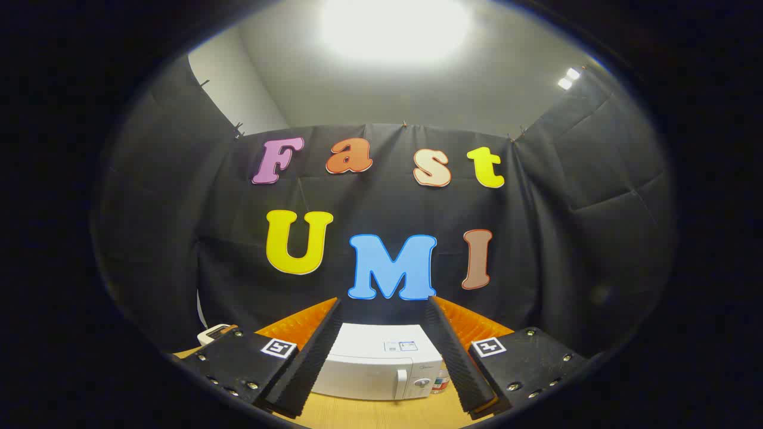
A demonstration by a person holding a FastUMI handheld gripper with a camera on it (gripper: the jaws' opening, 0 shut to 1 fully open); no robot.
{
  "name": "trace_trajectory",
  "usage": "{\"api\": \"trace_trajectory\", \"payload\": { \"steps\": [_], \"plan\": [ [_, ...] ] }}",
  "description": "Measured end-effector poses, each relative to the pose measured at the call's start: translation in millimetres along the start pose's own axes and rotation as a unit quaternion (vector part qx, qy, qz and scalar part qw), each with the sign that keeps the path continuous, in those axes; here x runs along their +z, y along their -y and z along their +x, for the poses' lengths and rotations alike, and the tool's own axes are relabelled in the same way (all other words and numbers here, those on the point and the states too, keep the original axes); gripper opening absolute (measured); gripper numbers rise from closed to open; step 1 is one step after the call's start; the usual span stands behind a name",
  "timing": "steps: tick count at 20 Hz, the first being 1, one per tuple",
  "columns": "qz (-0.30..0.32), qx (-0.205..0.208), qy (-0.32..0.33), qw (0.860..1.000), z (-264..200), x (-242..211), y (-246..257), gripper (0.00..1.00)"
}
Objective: Open the microwave, put the food inside, and close the microwave door.
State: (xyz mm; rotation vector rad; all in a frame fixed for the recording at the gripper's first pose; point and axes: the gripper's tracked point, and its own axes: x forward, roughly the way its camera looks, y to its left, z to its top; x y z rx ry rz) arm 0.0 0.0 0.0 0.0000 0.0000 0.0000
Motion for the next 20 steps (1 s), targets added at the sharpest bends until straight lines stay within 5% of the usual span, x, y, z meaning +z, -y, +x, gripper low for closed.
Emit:
{"api": "trace_trajectory", "payload": {
  "steps": [20],
  "plan": [
    [-0.003, 0.027, 0.009, 1.0, 10, -26, -15, 0.92]
  ]
}}
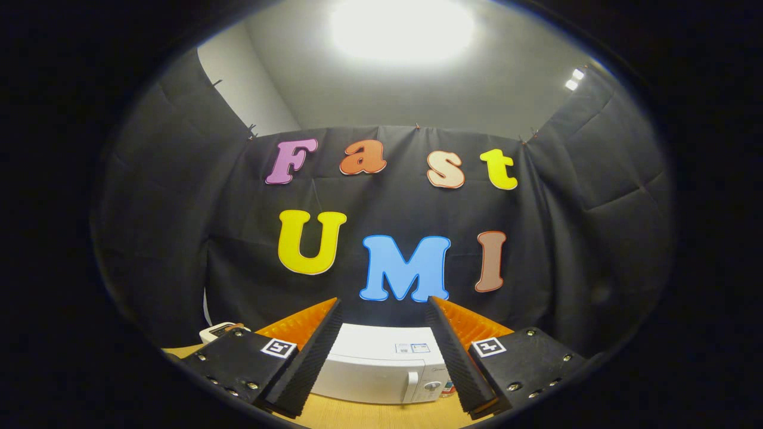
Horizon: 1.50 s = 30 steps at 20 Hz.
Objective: Open the microwave, put the food inside, and close the microwave door.
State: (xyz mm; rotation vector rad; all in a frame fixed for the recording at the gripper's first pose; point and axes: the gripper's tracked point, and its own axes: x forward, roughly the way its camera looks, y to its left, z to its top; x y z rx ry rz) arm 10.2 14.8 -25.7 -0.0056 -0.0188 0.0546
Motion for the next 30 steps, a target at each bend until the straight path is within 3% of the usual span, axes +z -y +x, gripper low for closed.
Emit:
{"api": "trace_trajectory", "payload": {
  "steps": [5, 15, 24, 30],
  "plan": [
    [0.011, 0.012, -0.035, 0.999, 14, -51, 6, 0.92],
    [0.007, -0.001, -0.08, 0.997, 39, -158, 33, 0.92],
    [-0.033, -0.016, -0.105, 0.994, 67, -250, 55, 0.92],
    [-0.034, -0.024, -0.145, 0.988, 101, -316, 67, 0.85]
  ]
}}
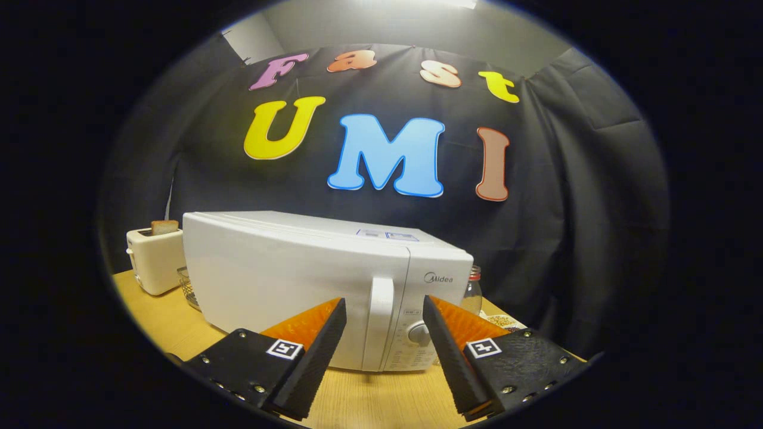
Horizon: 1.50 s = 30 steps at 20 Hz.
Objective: Open the microwave, put the food inside, and close the microwave door.
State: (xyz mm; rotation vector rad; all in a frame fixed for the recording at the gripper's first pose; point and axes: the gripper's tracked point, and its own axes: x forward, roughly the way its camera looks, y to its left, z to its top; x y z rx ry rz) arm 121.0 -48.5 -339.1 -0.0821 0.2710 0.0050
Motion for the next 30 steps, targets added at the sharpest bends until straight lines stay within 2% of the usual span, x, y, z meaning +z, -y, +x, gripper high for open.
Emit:
{"api": "trace_trajectory", "payload": {
  "steps": [2, 5, 7, 9, 13, 15, 16, 19, 20, 23, 24, 25, 28, 30],
  "plan": [
    [-0.002, -0.005, -0.012, 1.0, 14, -14, 1, 0.85],
    [0.01, 0.001, -0.021, 1.0, 23, -26, -3, 0.72],
    [0.009, 0.005, -0.02, 1.0, 28, -30, -6, 0.58],
    [0.012, 0.005, -0.018, 1.0, 28, -29, -9, 0.37],
    [0.007, 0.004, -0.037, 0.999, 38, -41, -10, 0.35],
    [0.031, 0.012, -0.041, 0.999, 36, -43, -9, 0.35],
    [0.043, 0.017, -0.044, 0.998, 34, -43, -10, 0.26],
    [0.055, 0.029, -0.047, 0.997, 32, -40, -12, 0.26],
    [0.054, 0.028, -0.051, 0.997, 33, -41, -12, 0.14],
    [0.059, 0.032, -0.053, 0.996, 30, -39, -10, 0.14],
    [0.068, 0.032, -0.055, 0.996, 29, -41, -11, 0.07],
    [0.067, 0.034, -0.057, 0.996, 28, -41, -13, 0.07],
    [0.039, 0.044, -0.052, 0.997, 0, -41, -18, 0.07],
    [0.035, 0.07, -0.054, 0.996, -28, -41, -25, 0.07]
  ]
}}
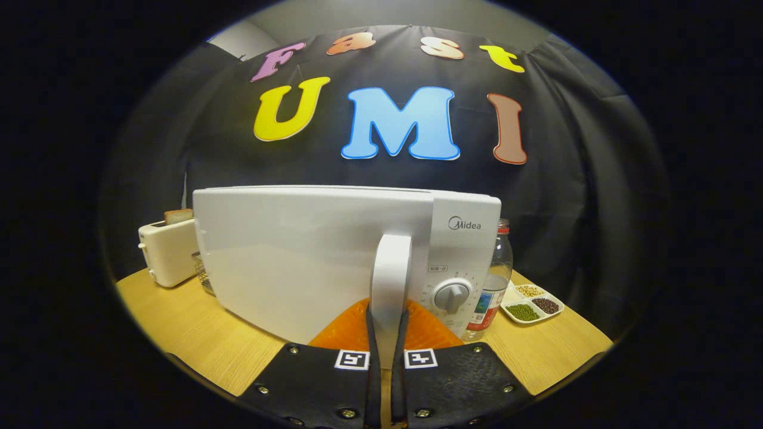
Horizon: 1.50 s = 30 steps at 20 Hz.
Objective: Open the microwave, put the food inside, and close the microwave door.
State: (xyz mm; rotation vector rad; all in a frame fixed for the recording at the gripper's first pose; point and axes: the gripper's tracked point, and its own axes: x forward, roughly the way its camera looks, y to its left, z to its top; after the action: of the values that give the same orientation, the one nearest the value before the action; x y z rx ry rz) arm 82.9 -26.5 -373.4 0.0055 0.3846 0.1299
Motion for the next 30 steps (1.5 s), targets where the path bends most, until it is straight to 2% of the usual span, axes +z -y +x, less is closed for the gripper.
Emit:
{"api": "trace_trajectory", "payload": {
  "steps": [8, 14, 16, 22, 28, 30],
  "plan": [
    [0.006, 0.077, -0.007, 0.997, -93, -15, -66, 0.07],
    [-0.002, 0.164, 0.003, 0.987, -157, -23, -159, 0.06],
    [-0.009, 0.17, 0.009, 0.985, -171, -23, -189, 0.06],
    [-0.04, 0.051, 0.067, 0.996, -185, -24, -250, 0.09],
    [-0.02, -0.03, 0.087, 0.996, -185, -21, -299, 0.11],
    [-0.021, -0.045, 0.094, 0.994, -185, -21, -314, 0.17]
  ]
}}
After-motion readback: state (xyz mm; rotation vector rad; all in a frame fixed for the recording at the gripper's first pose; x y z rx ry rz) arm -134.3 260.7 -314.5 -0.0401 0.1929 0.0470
